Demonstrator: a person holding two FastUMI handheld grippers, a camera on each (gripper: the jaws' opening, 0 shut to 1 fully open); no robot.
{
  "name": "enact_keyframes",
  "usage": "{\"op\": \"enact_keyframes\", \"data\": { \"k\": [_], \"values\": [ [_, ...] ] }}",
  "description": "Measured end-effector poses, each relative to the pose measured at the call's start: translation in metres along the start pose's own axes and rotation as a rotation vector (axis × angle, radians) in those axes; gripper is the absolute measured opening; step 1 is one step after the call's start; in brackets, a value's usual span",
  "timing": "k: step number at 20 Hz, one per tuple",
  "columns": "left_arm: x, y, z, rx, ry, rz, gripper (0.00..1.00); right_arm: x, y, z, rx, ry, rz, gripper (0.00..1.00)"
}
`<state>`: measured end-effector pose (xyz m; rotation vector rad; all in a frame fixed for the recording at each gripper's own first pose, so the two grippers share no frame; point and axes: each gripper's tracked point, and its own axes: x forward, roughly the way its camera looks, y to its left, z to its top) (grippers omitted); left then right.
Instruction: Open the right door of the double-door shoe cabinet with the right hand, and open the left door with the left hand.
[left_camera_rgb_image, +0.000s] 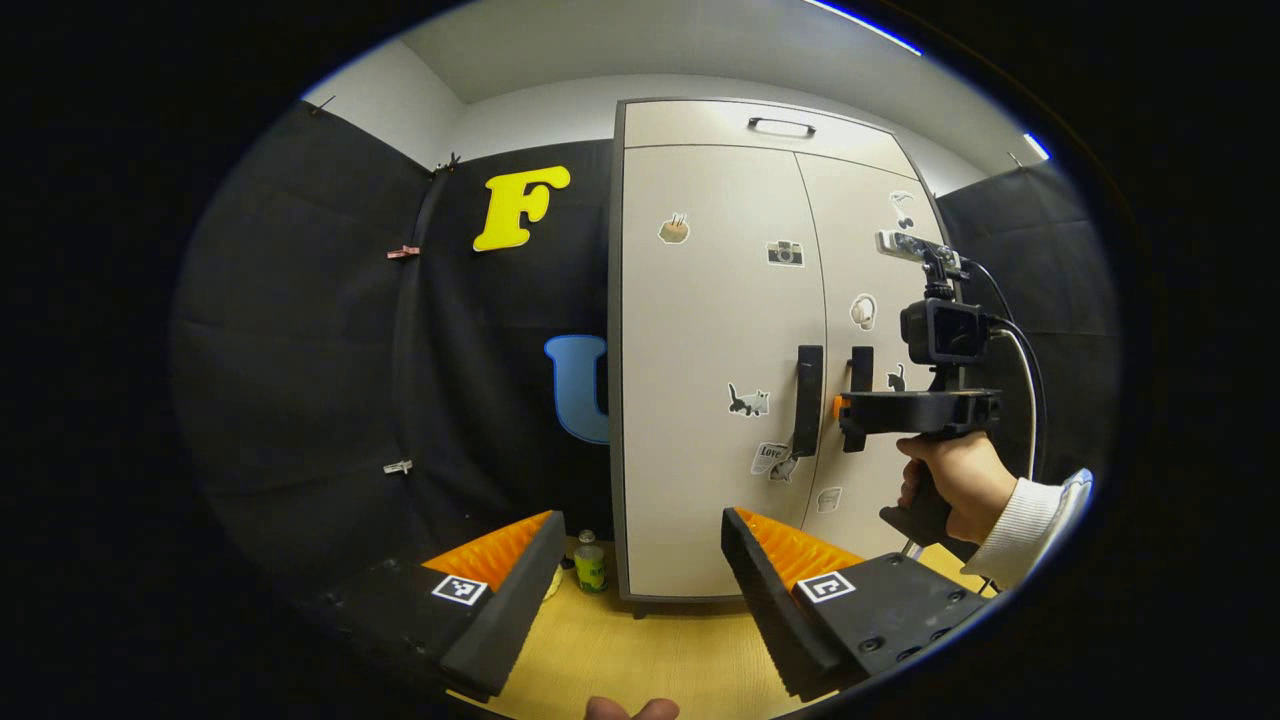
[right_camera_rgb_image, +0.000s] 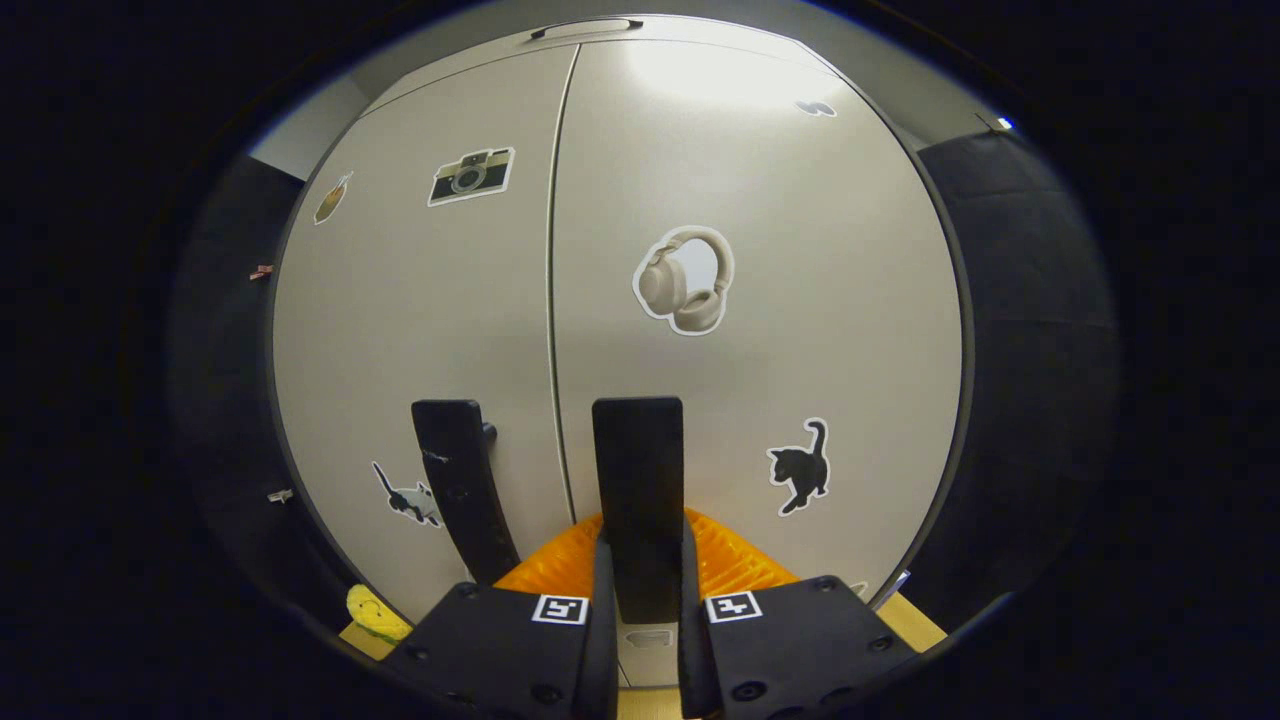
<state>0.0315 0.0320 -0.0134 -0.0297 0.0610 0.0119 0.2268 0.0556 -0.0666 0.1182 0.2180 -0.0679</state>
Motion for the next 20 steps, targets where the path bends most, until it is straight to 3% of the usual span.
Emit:
{"op": "enact_keyframes", "data": {
  "k": [1, 10, 20],
  "values": [
    [-0.002, 0.001, 0.001, -0.004, -0.003, 0.004, 0.96, 0.001, 0.001, 0.0, 0.0, -0.001, 0.003, 0.2],
    [-0.02, 0.007, 0.002, 0.001, -0.003, 0.038, 0.96, -0.02, -0.004, 0.003, 0.003, -0.002, 0.047, 0.2],
    [-0.036, -0.016, 0.007, 0.017, -0.008, 0.049, 0.96, -0.051, -0.025, 0.01, 0.021, -0.018, 0.124, 0.19]
  ]
}}
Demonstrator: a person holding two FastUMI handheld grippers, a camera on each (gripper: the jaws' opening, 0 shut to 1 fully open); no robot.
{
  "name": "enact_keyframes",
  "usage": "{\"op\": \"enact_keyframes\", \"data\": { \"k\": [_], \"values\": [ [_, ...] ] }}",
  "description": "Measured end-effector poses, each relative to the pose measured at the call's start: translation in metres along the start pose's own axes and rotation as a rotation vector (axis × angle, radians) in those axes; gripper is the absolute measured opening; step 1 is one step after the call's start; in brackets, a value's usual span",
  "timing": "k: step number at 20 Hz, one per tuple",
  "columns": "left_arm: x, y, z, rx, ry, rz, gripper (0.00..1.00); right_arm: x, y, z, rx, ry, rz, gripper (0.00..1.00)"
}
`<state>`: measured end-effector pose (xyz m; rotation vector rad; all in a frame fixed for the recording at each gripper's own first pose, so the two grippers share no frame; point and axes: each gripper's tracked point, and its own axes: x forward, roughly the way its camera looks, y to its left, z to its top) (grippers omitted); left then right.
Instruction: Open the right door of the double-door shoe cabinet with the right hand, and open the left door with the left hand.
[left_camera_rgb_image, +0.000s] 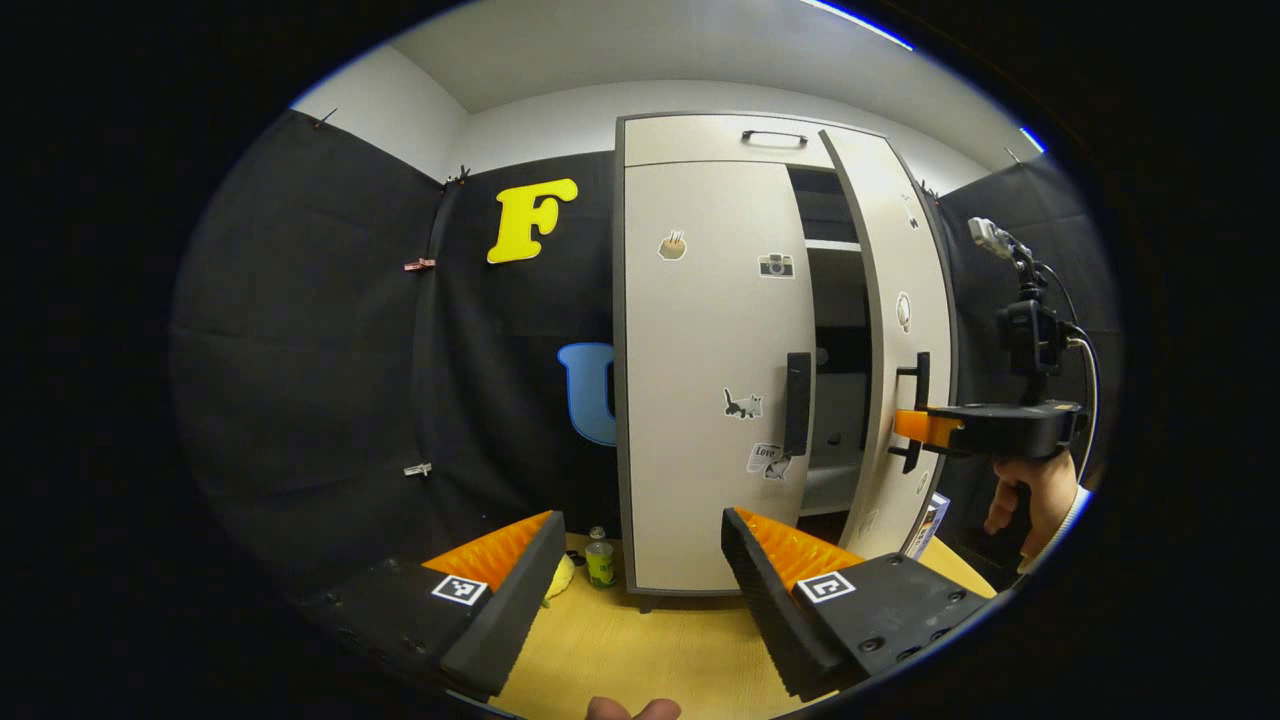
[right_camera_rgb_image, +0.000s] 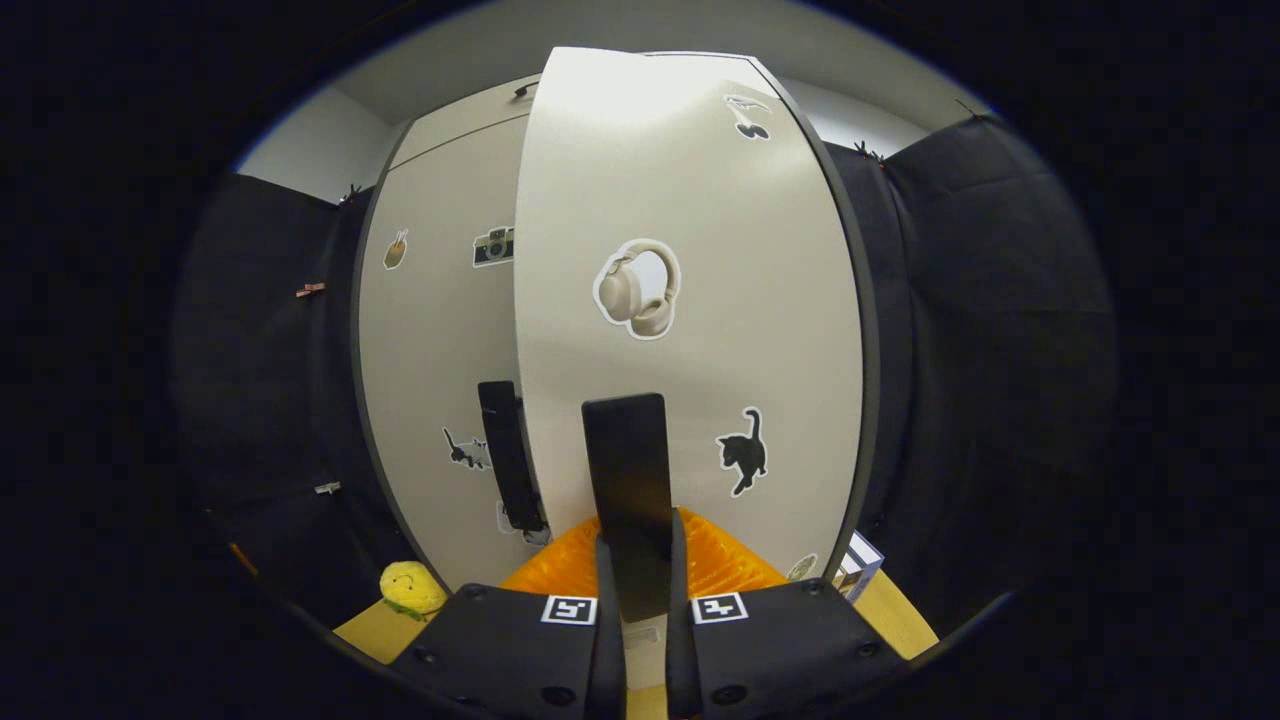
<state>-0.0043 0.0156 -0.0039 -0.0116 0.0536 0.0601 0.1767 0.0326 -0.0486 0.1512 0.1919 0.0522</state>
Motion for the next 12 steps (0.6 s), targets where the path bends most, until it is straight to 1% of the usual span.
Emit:
{"op": "enact_keyframes", "data": {
  "k": [1, 2, 4, 12],
  "values": [
    [-0.001, -0.003, 0.0, 0.003, 0.0, 0.0, 0.96, -0.006, -0.003, 0.001, 0.004, 0.015, 0.012, 0.19],
    [-0.002, -0.006, 0.001, 0.006, -0.001, -0.001, 0.96, -0.004, -0.003, 0.001, 0.016, 0.011, 0.027, 0.14],
    [-0.003, -0.014, 0.002, 0.011, -0.004, -0.003, 0.96, -0.006, -0.005, 0.001, 0.02, 0.022, 0.041, 0.14],
    [0.0, -0.055, 0.003, 0.034, -0.003, -0.048, 0.96, -0.021, -0.026, 0.005, 0.019, 0.016, 0.025, 0.14]
  ]
}}
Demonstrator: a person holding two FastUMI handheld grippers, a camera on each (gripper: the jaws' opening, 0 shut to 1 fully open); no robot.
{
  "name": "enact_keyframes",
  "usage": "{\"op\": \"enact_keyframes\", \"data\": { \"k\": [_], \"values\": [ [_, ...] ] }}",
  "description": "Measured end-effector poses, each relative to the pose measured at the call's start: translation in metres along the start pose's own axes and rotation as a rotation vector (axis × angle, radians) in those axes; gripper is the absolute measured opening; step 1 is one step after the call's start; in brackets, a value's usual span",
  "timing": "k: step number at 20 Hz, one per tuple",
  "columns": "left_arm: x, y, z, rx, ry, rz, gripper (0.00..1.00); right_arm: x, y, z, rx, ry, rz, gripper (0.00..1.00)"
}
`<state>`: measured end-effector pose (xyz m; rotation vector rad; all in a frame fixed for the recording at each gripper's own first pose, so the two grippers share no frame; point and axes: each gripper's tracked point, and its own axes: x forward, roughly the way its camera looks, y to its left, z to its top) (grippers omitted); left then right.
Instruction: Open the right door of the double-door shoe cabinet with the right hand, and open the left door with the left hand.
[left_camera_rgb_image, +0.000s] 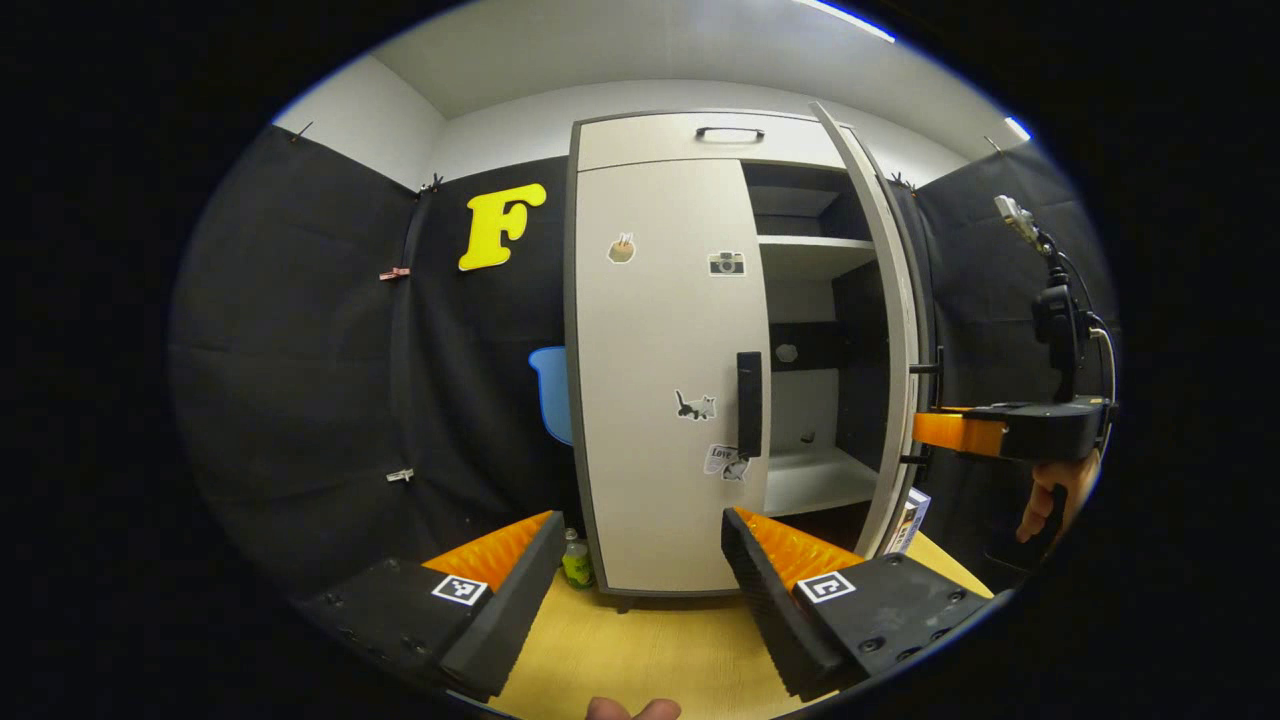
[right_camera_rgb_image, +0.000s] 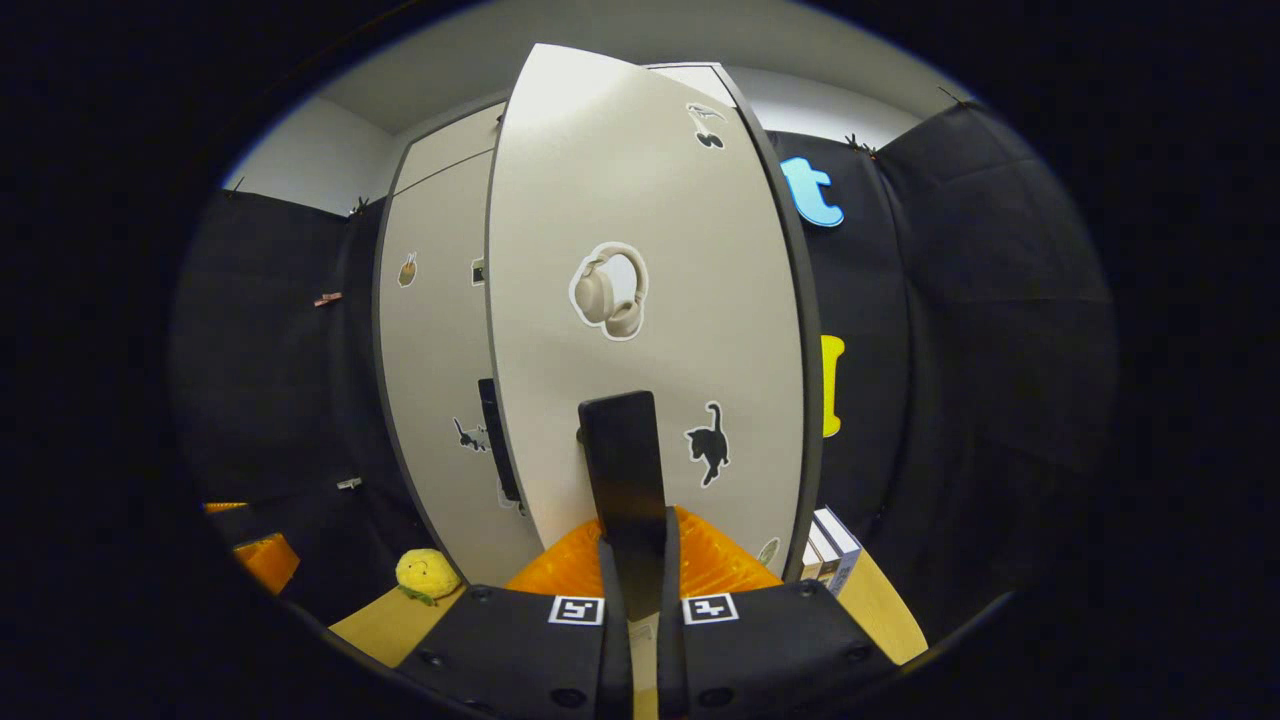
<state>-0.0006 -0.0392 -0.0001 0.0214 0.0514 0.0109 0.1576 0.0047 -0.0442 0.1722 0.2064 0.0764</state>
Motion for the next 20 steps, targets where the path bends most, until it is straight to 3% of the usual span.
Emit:
{"op": "enact_keyframes", "data": {
  "k": [9, 18, 20],
  "values": [
    [0.014, -0.047, 0.001, -0.006, 0.003, -0.073, 0.96, -0.018, -0.032, 0.003, 0.0, 0.002, -0.054, 0.13],
    [0.022, -0.082, 0.0, -0.016, 0.01, -0.135, 0.98, -0.03, -0.076, 0.009, -0.036, 0.002, -0.179, 0.11],
    [0.023, -0.086, 0.003, -0.014, 0.007, -0.145, 0.96, -0.032, -0.082, 0.011, -0.029, 0.004, -0.18, 0.07]
  ]
}}
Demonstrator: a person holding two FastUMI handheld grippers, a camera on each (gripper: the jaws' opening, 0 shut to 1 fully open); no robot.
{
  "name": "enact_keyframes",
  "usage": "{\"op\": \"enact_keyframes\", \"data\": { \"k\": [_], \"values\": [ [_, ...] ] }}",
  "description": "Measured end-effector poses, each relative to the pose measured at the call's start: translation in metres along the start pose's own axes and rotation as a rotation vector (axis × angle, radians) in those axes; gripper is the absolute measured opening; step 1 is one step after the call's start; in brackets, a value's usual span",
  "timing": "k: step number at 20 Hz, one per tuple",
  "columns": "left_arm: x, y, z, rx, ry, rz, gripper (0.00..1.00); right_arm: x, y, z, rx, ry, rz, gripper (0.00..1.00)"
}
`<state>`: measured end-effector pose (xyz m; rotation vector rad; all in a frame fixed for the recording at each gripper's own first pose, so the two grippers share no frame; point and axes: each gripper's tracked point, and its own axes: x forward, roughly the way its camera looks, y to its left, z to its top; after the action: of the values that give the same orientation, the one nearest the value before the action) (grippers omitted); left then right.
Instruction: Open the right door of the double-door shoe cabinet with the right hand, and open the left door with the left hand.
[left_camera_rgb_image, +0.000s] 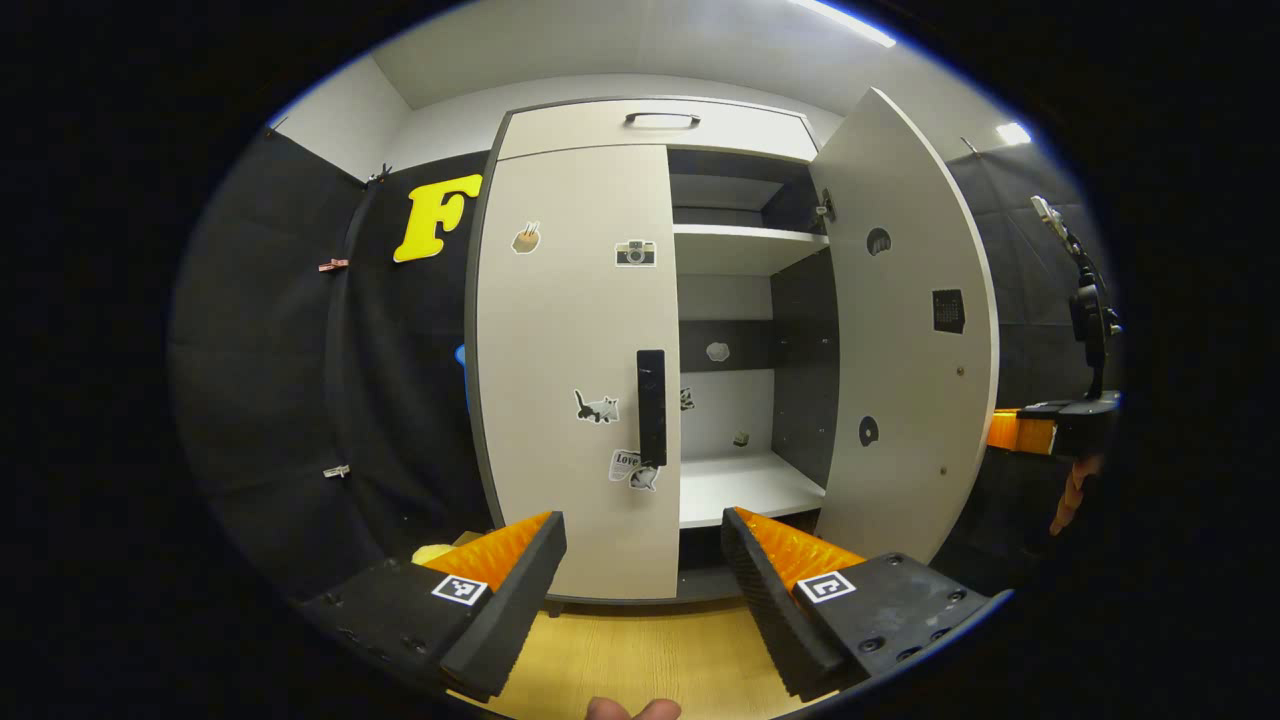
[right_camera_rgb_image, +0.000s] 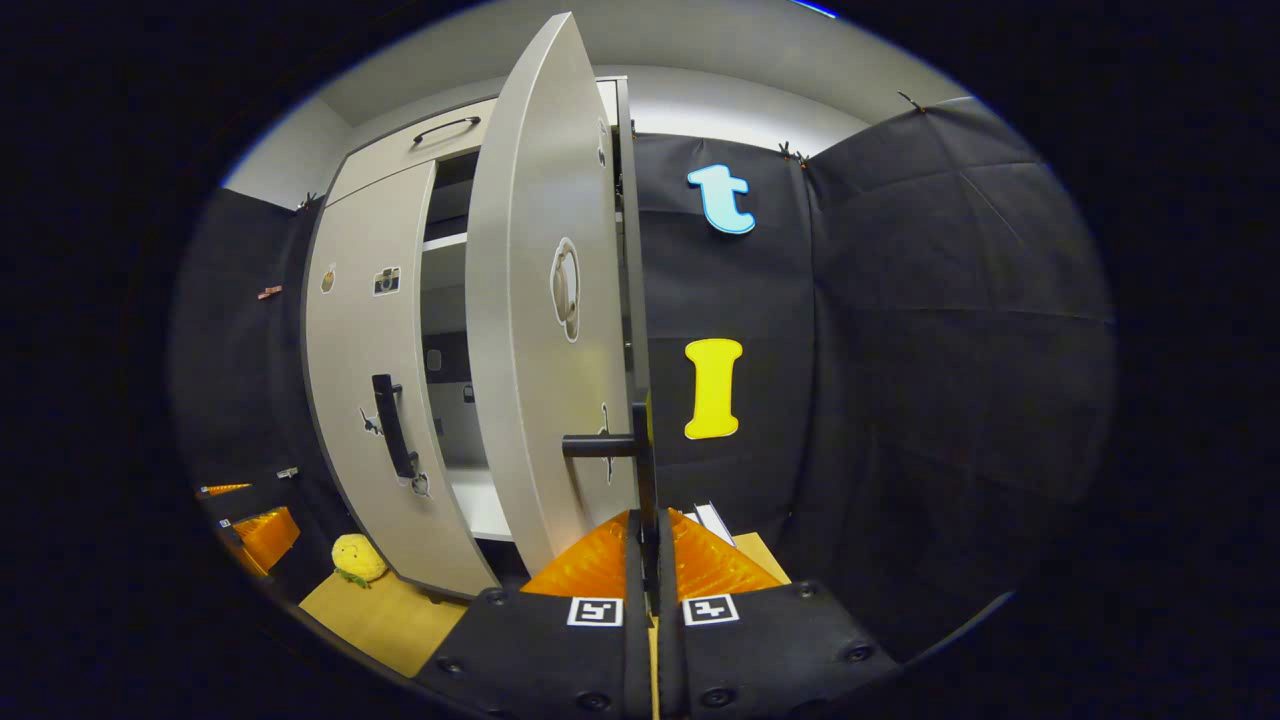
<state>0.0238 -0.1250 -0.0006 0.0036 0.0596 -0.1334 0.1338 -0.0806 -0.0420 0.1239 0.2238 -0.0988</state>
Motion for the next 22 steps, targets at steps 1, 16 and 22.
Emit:
{"op": "enact_keyframes", "data": {
  "k": [1, 16, 22],
  "values": [
    [0.001, -0.002, 0.001, 0.004, -0.002, -0.005, 0.96, -0.001, -0.006, 0.002, 0.002, -0.005, 0.002, 0.06],
    [0.022, -0.015, 0.023, 0.022, -0.036, -0.018, 0.96, -0.012, -0.023, 0.01, 0.045, -0.023, 0.042, 0.08],
    [0.072, -0.016, 0.043, 0.022, -0.053, -0.029, 0.96, -0.042, -0.036, 0.016, 0.029, -0.056, 0.039, 0.64]
  ]
}}
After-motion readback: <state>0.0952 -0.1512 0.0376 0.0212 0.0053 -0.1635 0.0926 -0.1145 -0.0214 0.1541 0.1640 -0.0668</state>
